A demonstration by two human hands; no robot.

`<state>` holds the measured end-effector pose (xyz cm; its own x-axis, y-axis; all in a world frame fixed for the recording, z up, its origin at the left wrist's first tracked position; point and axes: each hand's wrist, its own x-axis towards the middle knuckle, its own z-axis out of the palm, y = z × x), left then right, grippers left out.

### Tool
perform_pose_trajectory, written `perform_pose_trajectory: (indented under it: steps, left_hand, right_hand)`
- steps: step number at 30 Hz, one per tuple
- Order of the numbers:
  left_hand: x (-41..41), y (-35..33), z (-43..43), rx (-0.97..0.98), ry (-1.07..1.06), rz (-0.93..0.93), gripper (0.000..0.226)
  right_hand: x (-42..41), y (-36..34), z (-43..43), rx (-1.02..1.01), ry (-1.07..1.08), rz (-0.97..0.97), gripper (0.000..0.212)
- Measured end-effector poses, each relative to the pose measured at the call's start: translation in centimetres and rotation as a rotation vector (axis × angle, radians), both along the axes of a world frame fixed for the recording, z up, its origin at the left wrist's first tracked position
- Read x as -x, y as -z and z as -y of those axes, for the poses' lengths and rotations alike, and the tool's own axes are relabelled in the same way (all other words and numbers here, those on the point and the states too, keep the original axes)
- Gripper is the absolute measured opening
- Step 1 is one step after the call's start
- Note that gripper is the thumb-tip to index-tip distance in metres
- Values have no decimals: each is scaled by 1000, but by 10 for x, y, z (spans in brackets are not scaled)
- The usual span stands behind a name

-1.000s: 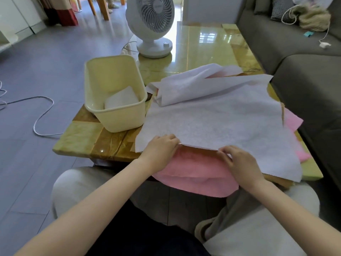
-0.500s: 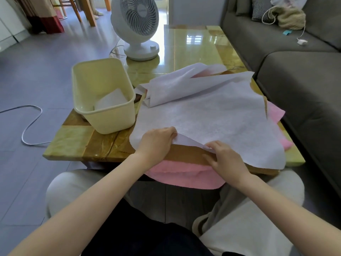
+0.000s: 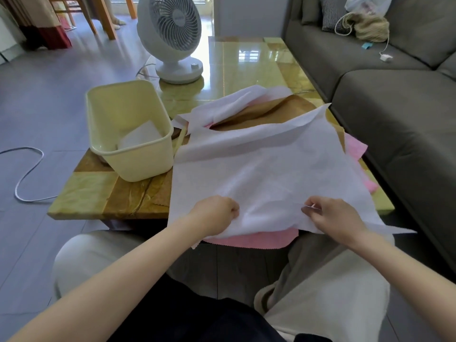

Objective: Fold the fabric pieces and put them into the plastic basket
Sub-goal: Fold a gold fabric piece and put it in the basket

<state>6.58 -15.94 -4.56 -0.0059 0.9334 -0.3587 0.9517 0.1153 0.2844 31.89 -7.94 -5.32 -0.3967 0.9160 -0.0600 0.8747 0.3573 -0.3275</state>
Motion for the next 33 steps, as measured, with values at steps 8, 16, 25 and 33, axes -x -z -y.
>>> perform_pose_trajectory:
  steps: [8, 16, 25, 33]
  left_hand:
    - [27, -54, -57, -179, -164, -15, 20]
    - [46, -80, -111, -560, -400, -207, 27]
    - [-1, -19, -82, -422, -107, 5, 42]
    - [-31, 6, -68, -292, 92, -167, 26]
  right_hand:
    - [35, -53, -62, -169, -67, 91, 21]
    - [98, -82, -120, -529, -35, 79, 20]
    - [77, -6, -70, -79, -192, -229, 51]
    - [24, 21, -61, -192, -257, -12, 32]
